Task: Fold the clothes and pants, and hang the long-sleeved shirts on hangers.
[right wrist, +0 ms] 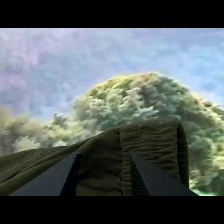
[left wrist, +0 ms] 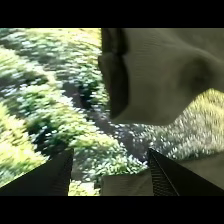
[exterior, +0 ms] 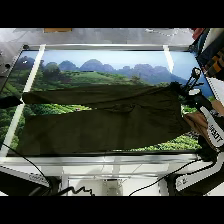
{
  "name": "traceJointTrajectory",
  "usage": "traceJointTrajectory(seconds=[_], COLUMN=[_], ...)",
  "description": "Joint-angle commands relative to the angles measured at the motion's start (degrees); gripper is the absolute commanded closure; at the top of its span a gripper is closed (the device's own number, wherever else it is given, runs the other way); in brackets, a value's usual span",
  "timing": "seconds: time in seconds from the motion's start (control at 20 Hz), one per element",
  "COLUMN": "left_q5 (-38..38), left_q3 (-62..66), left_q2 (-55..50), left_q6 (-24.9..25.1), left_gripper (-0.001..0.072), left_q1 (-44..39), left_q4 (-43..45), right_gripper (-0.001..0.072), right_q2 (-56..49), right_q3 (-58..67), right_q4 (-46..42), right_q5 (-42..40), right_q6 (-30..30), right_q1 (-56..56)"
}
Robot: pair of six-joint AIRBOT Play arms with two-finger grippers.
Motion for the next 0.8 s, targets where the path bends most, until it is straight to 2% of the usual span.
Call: traceJointTrajectory(seconds=[0.0, 0.15, 0.5, 0.65, 0.75], left_q5=[-0.44, 4.48, 24.35, 29.68, 29.46], left_q3=[-0.02, -0.02, 0.00, 0.00, 0.00], left_q2=[-2.49, -5.51, -5.99, -5.99, -5.99], left_q6=[6.34, 6.29, 6.08, 6.08, 5.38], left_gripper=[0.0150, 0.0150, 0.0150, 0.0151, 0.0150], left_q1=[-2.05, -3.87, -9.07, -10.73, -10.75], left_q4=[0.33, 0.28, 0.15, 0.35, 0.33], right_gripper=[0.0361, 0.0361, 0.0361, 0.0362, 0.0363], right_q2=[0.00, 0.00, 0.00, 0.00, 0.00], right_q3=[0.07, 0.07, 0.07, 0.07, 0.07], right_q4=[0.00, 0.00, -0.02, -0.02, -0.02], right_q5=[0.24, 0.22, 0.09, 0.09, 0.09], right_q6=[-0.02, -0.04, -0.02, -0.04, -0.04], right_q1=[0.04, 0.04, 0.04, 0.04, 0.04])
